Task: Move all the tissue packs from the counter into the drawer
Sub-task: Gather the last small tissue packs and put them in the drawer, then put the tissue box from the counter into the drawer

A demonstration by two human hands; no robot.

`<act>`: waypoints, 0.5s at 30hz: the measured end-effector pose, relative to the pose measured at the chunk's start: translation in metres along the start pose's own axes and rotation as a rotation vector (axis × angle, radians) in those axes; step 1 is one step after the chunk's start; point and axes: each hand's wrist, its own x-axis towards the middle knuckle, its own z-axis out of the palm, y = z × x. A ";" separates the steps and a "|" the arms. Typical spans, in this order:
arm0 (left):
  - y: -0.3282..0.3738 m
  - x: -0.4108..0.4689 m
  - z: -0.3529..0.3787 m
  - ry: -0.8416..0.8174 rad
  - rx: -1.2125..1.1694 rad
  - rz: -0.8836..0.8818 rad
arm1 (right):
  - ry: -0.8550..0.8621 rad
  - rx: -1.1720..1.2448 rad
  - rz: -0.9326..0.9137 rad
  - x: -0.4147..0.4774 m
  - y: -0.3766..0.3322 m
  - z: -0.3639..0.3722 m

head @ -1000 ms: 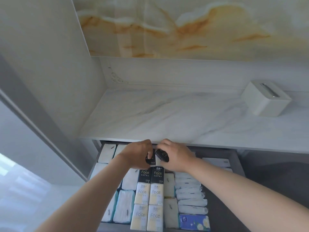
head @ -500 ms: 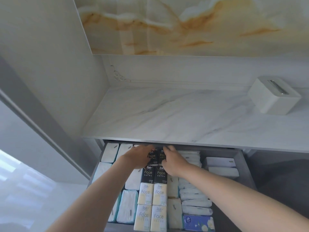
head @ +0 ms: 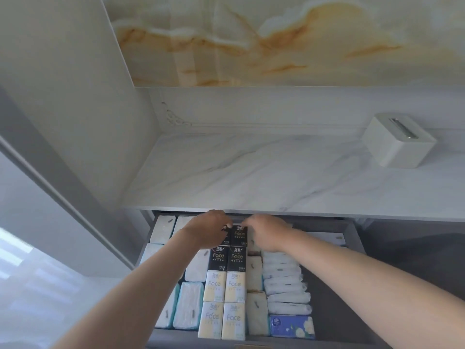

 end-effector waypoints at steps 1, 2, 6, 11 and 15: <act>0.010 0.003 -0.008 0.021 -0.008 0.013 | 0.033 0.004 0.012 -0.005 0.006 -0.015; 0.020 0.007 -0.017 0.043 -0.023 0.026 | 0.075 0.008 0.030 -0.008 0.015 -0.030; 0.073 0.040 -0.047 0.120 -0.137 0.083 | 0.237 0.034 0.149 -0.025 0.067 -0.090; 0.159 0.108 -0.072 0.152 -0.202 0.134 | 0.364 0.055 0.280 -0.057 0.150 -0.155; 0.224 0.169 -0.078 0.150 -0.221 0.165 | 0.430 -0.002 0.407 -0.072 0.225 -0.187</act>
